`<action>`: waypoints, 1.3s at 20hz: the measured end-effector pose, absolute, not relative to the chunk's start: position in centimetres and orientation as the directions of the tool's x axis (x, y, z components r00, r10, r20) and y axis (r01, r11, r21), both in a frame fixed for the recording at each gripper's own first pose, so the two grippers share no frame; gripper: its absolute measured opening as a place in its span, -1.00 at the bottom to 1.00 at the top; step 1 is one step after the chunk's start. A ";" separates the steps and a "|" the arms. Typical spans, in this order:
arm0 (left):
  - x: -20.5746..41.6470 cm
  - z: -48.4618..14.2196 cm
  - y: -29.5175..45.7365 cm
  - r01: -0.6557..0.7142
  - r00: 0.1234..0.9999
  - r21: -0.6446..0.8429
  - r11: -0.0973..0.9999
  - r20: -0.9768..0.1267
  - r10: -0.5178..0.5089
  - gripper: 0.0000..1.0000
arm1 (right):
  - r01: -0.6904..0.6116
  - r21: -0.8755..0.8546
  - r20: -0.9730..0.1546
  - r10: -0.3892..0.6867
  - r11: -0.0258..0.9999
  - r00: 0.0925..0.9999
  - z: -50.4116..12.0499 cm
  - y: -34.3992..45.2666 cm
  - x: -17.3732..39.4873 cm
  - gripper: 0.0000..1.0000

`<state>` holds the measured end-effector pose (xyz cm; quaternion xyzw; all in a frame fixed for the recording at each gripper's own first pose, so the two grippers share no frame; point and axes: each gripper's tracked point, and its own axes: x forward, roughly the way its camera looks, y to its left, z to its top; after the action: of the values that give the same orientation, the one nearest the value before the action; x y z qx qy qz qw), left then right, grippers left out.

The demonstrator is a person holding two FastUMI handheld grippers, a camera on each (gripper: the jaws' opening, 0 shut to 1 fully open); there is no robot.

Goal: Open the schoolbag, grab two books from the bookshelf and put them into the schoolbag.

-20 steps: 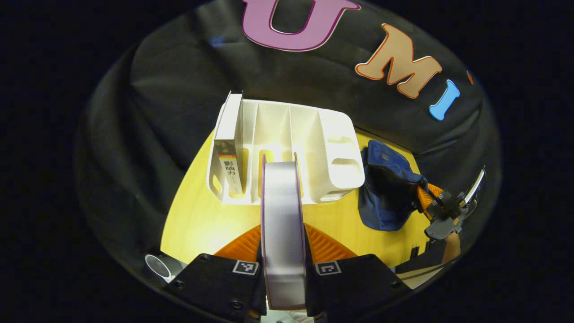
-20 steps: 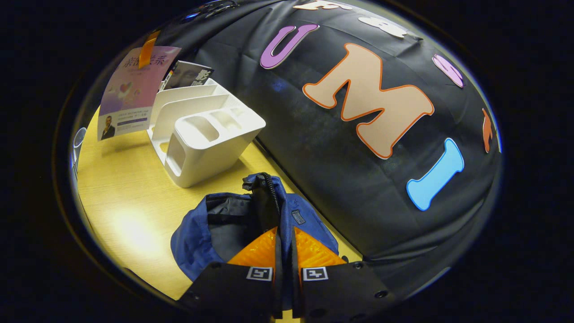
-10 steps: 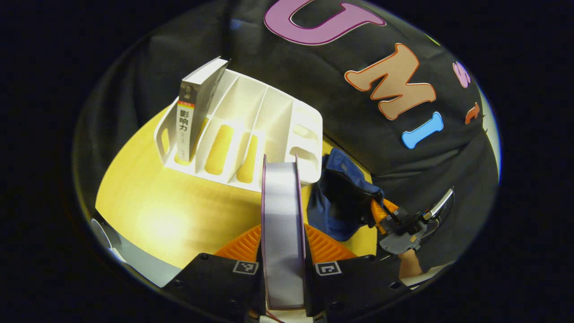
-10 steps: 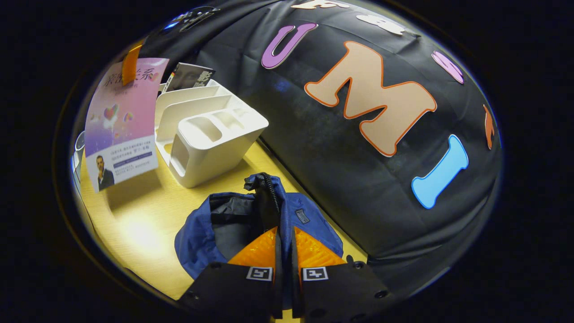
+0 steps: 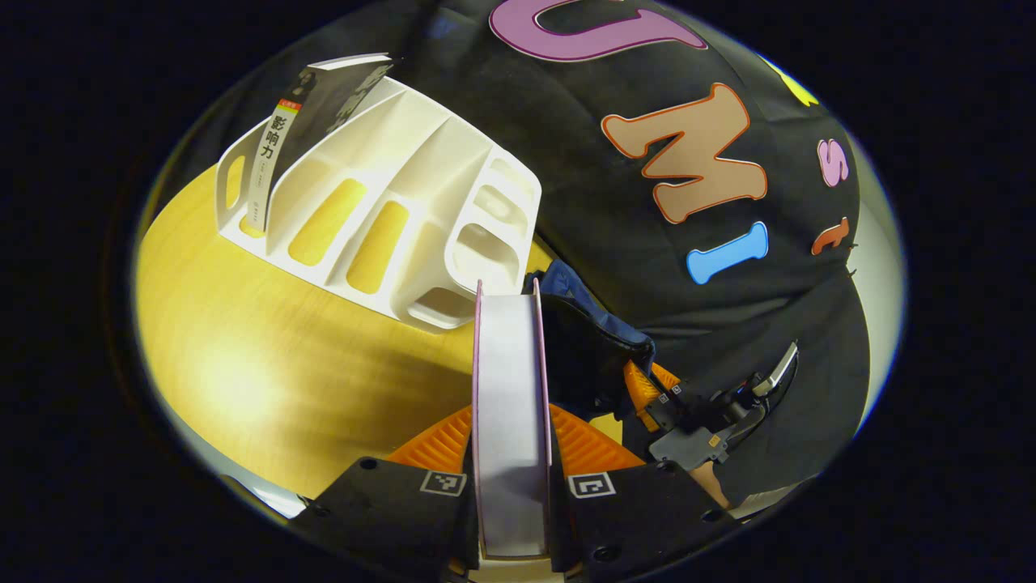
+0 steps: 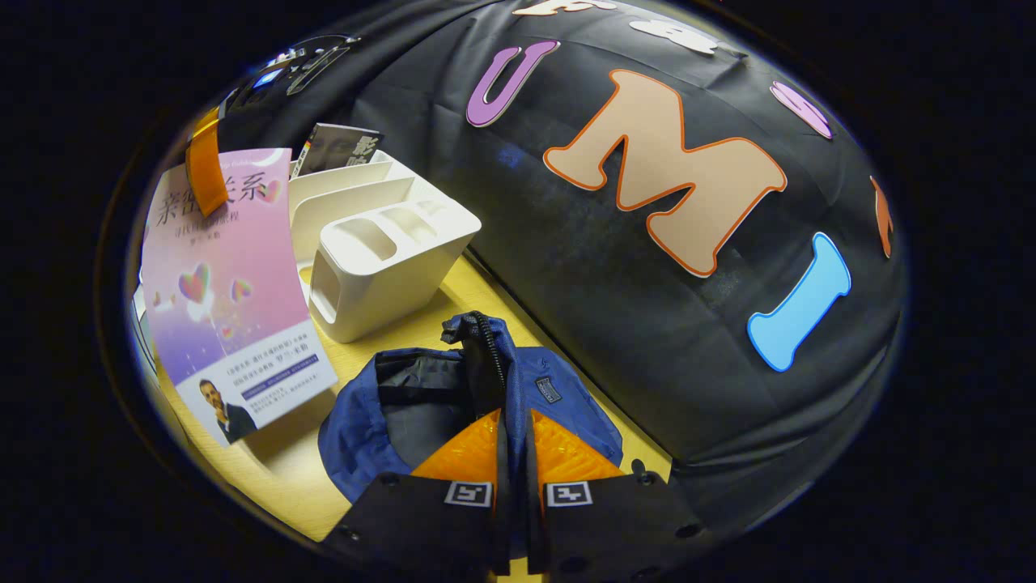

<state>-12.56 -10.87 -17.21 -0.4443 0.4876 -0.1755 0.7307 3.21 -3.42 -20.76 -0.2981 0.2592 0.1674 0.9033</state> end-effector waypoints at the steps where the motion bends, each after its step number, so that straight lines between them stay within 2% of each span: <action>1: -12.4 -17.1 -11.6 -0.172 0.469 -0.830 0.530 -0.542 -0.697 -0.37 | -0.458 -0.447 -0.569 0.151 0.768 0.808 -20.7 -3.5 3.2 -0.77; 5: -11.9 -17.1 -13.6 -0.170 0.503 -0.844 0.509 -0.518 -0.692 -0.36 | -0.457 -0.435 -0.575 0.151 0.776 0.804 -20.9 -4.4 3.3 -0.77; 11: -13.7 -15.9 -14.4 -0.151 0.489 -0.840 0.522 -0.522 -0.699 -0.34 | -0.468 -0.423 -0.575 0.169 0.776 0.801 -20.8 -5.1 3.7 -0.79; 13: -14.2 -15.0 -15.2 -0.148 0.487 -0.851 0.504 -0.506 -0.712 -0.41 | -0.475 -0.418 -0.571 0.183 0.774 0.800 -20.7 -4.8 3.8 -0.79; 15: -14.1 -14.5 -15.9 -0.145 0.505 -0.862 0.486 -0.487 -0.713 -0.38 | -0.489 -0.401 -0.571 0.206 0.775 0.795 -20.7 -4.3 3.7 -0.80; 20: -12.3 -15.6 -18.1 -0.181 0.548 -0.886 0.426 -0.451 -0.704 -0.38 | -0.498 -0.369 -0.563 0.237 0.785 0.792 -20.1 -3.4 3.9 -0.79; 26: -10.7 -17.8 -20.3 -0.196 0.592 -0.891 0.409 -0.440 -0.675 -0.38 | -0.489 -0.310 -0.545 0.269 0.815 0.794 -18.6 -2.6 4.6 -0.80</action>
<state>-10.72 -20.35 -17.81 -0.5179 0.4207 -0.1650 0.7263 4.57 -2.64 -18.55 -0.2236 0.2459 0.2058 0.9204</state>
